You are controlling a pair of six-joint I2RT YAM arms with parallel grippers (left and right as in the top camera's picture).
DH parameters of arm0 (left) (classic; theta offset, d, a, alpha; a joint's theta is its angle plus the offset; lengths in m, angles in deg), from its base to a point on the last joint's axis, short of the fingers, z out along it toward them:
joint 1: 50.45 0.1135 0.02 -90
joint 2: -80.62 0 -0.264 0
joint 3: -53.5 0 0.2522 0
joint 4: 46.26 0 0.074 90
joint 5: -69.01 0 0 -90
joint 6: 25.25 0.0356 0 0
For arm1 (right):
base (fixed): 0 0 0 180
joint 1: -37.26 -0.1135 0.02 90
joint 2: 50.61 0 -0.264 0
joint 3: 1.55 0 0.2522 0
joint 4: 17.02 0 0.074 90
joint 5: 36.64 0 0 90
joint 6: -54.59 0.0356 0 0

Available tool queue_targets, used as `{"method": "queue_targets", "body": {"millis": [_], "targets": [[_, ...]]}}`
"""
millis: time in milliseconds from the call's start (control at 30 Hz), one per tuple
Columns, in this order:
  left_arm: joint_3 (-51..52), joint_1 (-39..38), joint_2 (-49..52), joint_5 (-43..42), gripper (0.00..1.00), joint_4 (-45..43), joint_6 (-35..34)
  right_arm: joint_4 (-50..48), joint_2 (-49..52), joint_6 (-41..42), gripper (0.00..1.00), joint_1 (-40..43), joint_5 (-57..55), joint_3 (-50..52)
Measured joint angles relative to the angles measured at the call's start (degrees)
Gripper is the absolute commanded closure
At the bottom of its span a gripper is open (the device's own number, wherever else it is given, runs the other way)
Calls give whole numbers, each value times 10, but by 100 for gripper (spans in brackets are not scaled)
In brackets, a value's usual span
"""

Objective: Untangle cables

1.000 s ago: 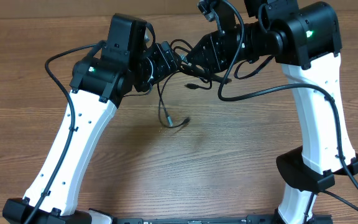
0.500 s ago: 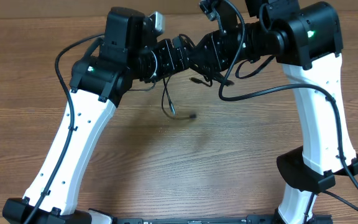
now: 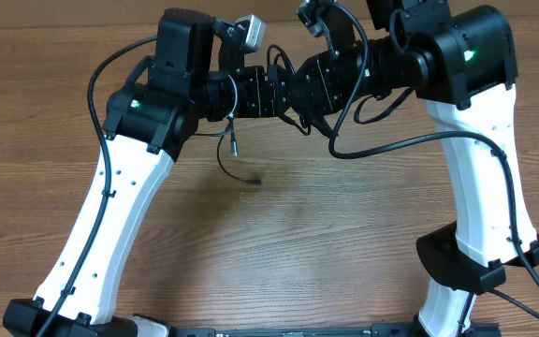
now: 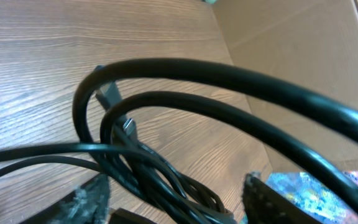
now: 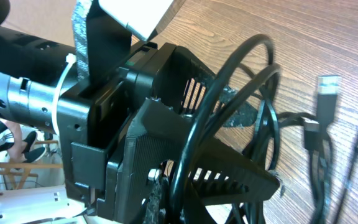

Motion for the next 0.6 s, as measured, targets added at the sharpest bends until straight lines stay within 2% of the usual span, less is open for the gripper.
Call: {"method": "queue_targets", "body": {"millis": [67, 367, 600], "targets": [[0, -1, 0, -6, 47, -1, 4, 0, 0, 0, 96, -2, -3, 0], [0, -1, -1, -10, 46, -2, 9, 1, 0, 2, 96, -4, -7, 0], [0, -3, -1, -10, 58, -2, 13, 0, 0, 1, 96, -11, -30, 0]]}}
